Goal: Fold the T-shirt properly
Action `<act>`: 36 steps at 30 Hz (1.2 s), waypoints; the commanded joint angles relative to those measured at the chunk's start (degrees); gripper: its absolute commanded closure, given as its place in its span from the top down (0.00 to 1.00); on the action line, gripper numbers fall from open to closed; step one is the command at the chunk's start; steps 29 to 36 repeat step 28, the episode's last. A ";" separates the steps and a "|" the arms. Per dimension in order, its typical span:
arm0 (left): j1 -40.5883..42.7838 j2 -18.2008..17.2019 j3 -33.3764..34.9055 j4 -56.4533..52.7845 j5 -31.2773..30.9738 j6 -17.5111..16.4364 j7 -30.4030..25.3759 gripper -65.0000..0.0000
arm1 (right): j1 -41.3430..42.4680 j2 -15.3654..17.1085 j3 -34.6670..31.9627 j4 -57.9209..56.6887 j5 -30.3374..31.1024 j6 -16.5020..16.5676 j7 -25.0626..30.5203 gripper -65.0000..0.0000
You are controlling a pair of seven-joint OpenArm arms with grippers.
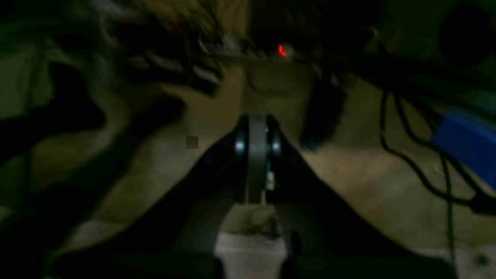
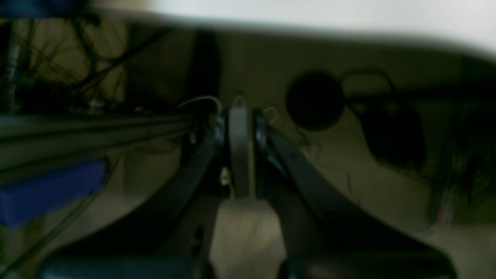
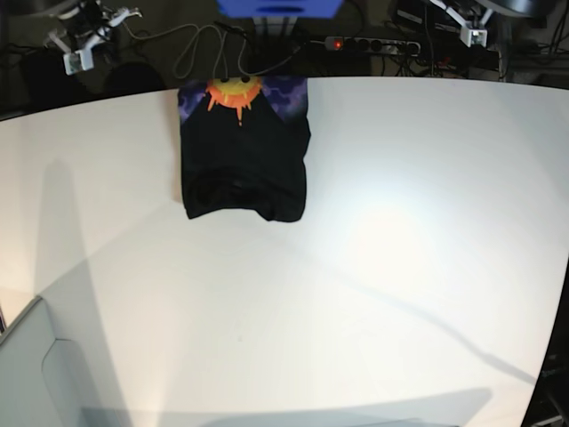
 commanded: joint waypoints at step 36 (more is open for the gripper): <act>-28.08 -15.31 40.78 -77.90 2.22 18.09 -44.80 0.00 | 21.51 6.12 -22.82 -63.29 -27.42 -49.60 24.96 0.00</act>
